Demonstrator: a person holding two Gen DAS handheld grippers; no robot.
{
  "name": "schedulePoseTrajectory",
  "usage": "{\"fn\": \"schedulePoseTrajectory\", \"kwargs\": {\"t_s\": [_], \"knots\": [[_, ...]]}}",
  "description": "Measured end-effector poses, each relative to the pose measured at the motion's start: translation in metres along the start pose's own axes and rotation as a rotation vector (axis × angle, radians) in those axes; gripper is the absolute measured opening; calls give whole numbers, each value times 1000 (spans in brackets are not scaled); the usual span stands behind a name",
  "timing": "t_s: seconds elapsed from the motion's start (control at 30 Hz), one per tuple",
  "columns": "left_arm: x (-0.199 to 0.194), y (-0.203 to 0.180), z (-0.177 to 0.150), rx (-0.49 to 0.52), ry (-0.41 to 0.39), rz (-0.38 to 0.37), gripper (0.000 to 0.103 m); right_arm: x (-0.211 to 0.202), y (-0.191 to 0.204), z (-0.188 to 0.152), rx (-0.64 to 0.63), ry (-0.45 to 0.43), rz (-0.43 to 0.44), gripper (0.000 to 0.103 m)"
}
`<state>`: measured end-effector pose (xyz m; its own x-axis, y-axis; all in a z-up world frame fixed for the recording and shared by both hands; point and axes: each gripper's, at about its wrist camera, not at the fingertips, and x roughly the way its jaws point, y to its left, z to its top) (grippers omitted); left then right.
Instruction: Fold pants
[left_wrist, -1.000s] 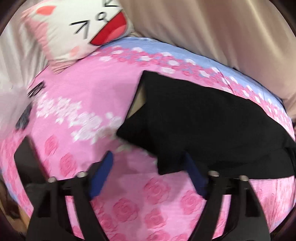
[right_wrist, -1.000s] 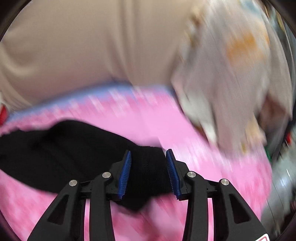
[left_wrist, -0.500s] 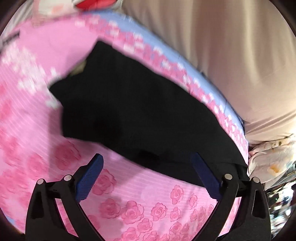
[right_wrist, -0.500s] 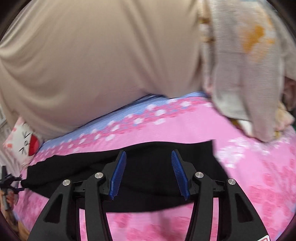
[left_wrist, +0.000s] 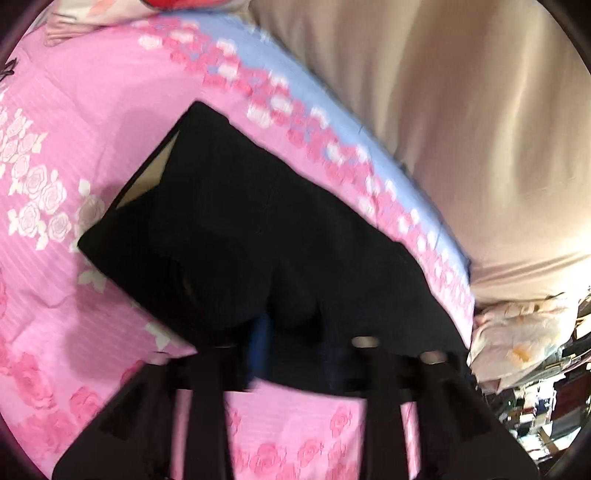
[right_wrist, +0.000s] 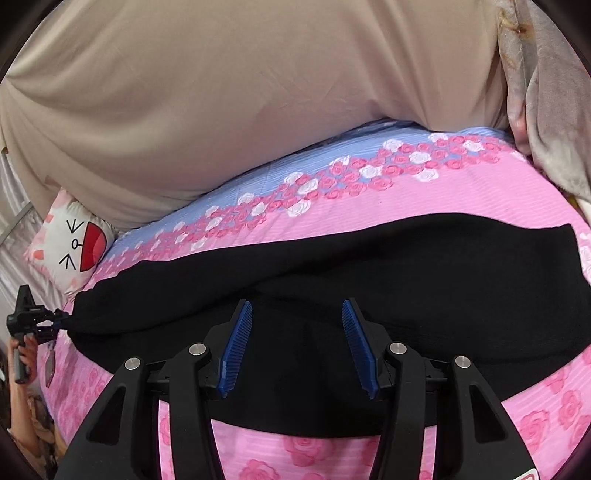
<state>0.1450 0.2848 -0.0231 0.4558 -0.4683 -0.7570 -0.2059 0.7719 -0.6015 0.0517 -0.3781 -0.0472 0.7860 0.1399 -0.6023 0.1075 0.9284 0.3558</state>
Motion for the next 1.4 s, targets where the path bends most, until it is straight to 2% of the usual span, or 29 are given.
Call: {"fn": "schedulePoseTrajectory", "kwargs": {"t_s": [0.03, 0.07, 0.13, 0.2, 0.23, 0.27, 0.33, 0.37, 0.5, 0.53, 0.6, 0.63, 0.7, 0.73, 0.8, 0.83, 0.9, 0.97, 1.0, 1.07, 1.1, 1.13, 1.17, 1.2, 1.23, 1.27, 1.33, 1.4], "knots": [[2, 4, 2, -12, 35, -11, 85, 2, 2, -1, 1, 2, -1, 51], [7, 7, 1, -28, 60, -19, 90, 3, 5, -2, 1, 3, -7, 51], [15, 16, 1, -61, 90, -12, 89, 6, 7, -3, 3, 10, -5, 51], [15, 26, 0, -74, 68, 3, 69, 8, 8, -4, 7, 14, -8, 51], [15, 27, 0, -70, 52, 23, 35, 9, 9, -4, 12, 15, -7, 51], [14, 28, 3, -60, 36, 26, 24, 10, 8, -4, 19, 17, -7, 51], [9, 21, 14, -30, 17, -24, 13, 12, 8, -4, 25, 23, -3, 51], [3, 16, 20, -11, -8, -24, 10, 13, 9, -4, 26, 23, -5, 50], [-51, -17, 33, 133, -211, -32, 9, 3, 10, 1, 32, -19, 3, 51], [-56, -13, 29, 132, -217, -27, 9, -1, 10, 1, 31, -36, 7, 51], [-46, 12, 20, 87, -157, 11, 10, -4, 9, -1, 19, -29, 1, 53], [-30, 37, 13, 29, -93, 54, 10, -2, 5, -3, 22, -12, -14, 53], [-2, 71, 2, -58, 4, 68, 10, 4, -7, -5, 73, 26, -6, 53], [2, 82, -4, -93, -13, 24, 11, 7, -16, -5, 127, 40, 25, 53], [-4, 83, -9, -90, -45, 8, 12, 8, -28, -1, 211, 49, 75, 53], [-7, 79, -9, -80, -53, 20, 13, 9, -35, 4, 250, 52, 83, 54], [-6, 74, -7, -59, -46, 66, 13, 14, -50, 15, 331, 64, 95, 65], [-5, 69, -4, -48, -42, 90, 13, 22, -67, 24, 397, 58, 86, 65], [-4, 68, -3, -48, -41, 97, 13, 28, -74, 30, 421, 54, 70, 51], [-1, 66, -1, -55, -33, 105, 13, 42, -82, 49, 396, 49, 25, 6], [-3, 67, 0, -59, -28, 105, 13, 46, -80, 59, 363, 61, -6, 6], [-1, 68, 1, -60, -25, 108, 13, 38, -73, 71, 346, 10, 14, 6], [5, 69, 0, -60, -22, 111, 13, 23, -64, 80, 316, -52, 58, 6], [6, 71, -1, -60, -21, 113, 13, -4, -48, 90, 253, -154, 116, 5], [6, 71, -1, -62, -21, 113, 13, -28, -37, 93, 195, -230, 149, 5], [10, 69, 0, -61, -21, 114, 13, -43, -31, 91, 159, -270, 155, 4], [11, 68, 0, -60, -22, 116, 13, -65, -31, 76, 117, -281, 107, 4], [10, 68, -1, -55, -19, 113, 13, -58, -51, 48, 131, -179, 37, 4]]}}
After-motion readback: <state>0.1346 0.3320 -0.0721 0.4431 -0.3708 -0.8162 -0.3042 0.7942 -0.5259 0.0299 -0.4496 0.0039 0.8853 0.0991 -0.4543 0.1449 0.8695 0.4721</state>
